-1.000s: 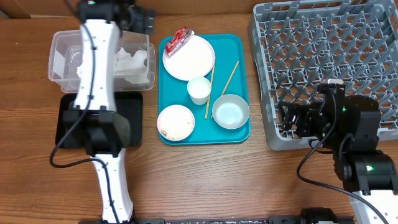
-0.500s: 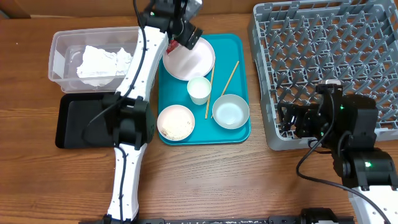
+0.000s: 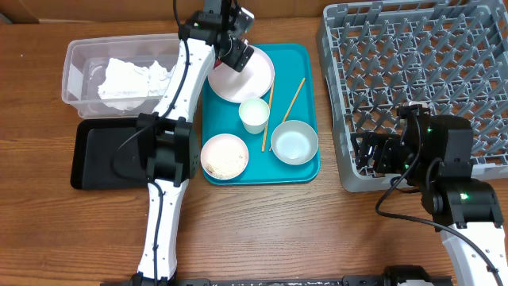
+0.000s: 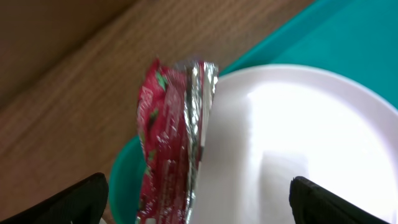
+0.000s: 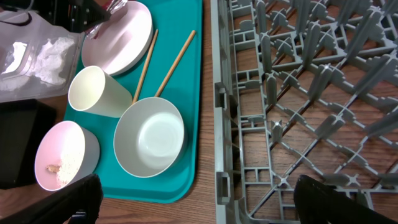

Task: Sort waste into correct bins and load items into the dishwasher
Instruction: 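Move the left gripper back to the plate and grasp the red wrapper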

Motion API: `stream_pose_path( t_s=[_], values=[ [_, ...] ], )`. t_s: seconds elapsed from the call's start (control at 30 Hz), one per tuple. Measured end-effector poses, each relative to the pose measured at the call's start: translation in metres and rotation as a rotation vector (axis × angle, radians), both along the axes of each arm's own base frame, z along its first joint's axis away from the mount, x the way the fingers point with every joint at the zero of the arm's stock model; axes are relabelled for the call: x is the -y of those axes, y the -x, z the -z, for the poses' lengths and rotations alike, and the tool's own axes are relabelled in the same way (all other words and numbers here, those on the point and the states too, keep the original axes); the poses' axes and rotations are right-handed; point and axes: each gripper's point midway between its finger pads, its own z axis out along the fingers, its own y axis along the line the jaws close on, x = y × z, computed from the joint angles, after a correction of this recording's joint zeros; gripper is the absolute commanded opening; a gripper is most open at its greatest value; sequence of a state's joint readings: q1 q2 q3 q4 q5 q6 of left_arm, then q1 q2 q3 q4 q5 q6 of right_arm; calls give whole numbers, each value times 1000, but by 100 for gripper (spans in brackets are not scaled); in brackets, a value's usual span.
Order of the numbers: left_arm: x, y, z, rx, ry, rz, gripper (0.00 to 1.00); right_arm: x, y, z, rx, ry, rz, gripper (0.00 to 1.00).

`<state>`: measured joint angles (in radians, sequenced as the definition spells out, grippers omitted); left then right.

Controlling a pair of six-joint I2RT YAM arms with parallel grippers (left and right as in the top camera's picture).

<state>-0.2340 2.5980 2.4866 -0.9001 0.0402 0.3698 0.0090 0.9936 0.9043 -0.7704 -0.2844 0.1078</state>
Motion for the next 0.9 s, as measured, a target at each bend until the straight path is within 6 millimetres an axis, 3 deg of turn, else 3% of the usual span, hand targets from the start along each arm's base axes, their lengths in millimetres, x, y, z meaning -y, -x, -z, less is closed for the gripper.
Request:
stream_pose_path(
  t_s=[0.2, 0.53, 0.77, 0.9],
  values=[
    [-2, 10, 21, -67, -16, 1, 84, 0, 0, 0, 0, 0, 0, 100],
    [-3, 13, 23, -82, -20, 0, 82, 0, 0, 0, 0, 0, 0, 100],
    [-4, 18, 37, -108, -26, 0, 85, 0, 0, 0, 0, 0, -1, 100],
    [-4, 19, 40, -111, -26, 0, 79, 0, 0, 0, -1, 0, 0, 100]
  ],
)
